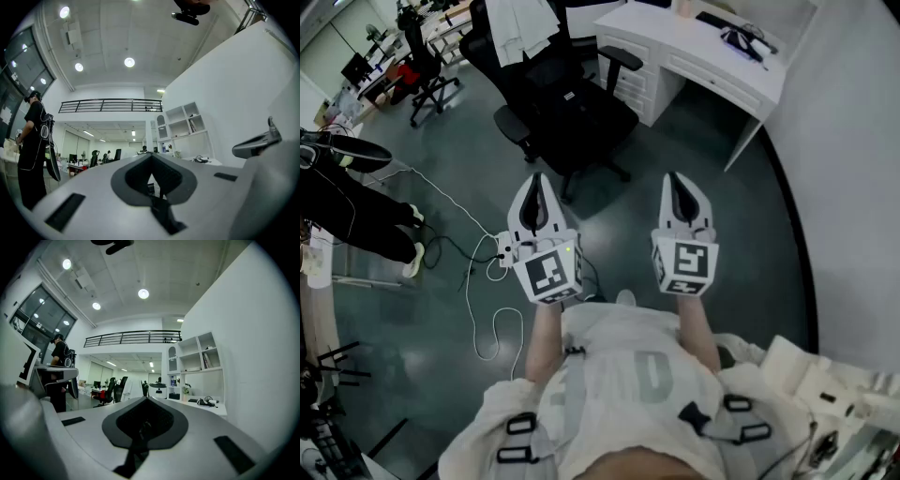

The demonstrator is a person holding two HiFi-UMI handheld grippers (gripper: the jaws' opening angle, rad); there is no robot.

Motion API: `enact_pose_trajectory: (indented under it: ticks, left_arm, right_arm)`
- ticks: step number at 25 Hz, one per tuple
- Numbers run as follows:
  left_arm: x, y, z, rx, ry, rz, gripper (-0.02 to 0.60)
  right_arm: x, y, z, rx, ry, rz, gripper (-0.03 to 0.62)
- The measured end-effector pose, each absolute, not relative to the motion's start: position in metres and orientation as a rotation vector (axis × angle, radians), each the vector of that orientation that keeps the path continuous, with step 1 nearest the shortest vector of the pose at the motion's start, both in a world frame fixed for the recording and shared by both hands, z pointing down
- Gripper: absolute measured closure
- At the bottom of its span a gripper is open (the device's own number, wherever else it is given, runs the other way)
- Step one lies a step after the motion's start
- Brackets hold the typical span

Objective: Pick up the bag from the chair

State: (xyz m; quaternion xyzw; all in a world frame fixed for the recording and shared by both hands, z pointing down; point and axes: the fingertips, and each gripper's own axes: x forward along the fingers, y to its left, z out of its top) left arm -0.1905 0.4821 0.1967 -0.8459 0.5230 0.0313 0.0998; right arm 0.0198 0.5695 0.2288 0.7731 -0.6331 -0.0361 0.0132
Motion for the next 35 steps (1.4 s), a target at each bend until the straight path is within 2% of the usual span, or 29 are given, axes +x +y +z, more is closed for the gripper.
enact_pose_trajectory:
  ticks: [21,35]
  left_arm:
    - [-0.211,0.481,0.229,-2.55,1.65,0.066,0.575]
    - [-0.165,0.435,0.194,-2.508,1.533,0.162,0.575]
  right_arm:
    - [-0.017,0.556,0.267,2.25,-2.201,-0.006,0.588]
    - [0.037,0.514,0.248,2.375,-2.183,-0.058,0.588]
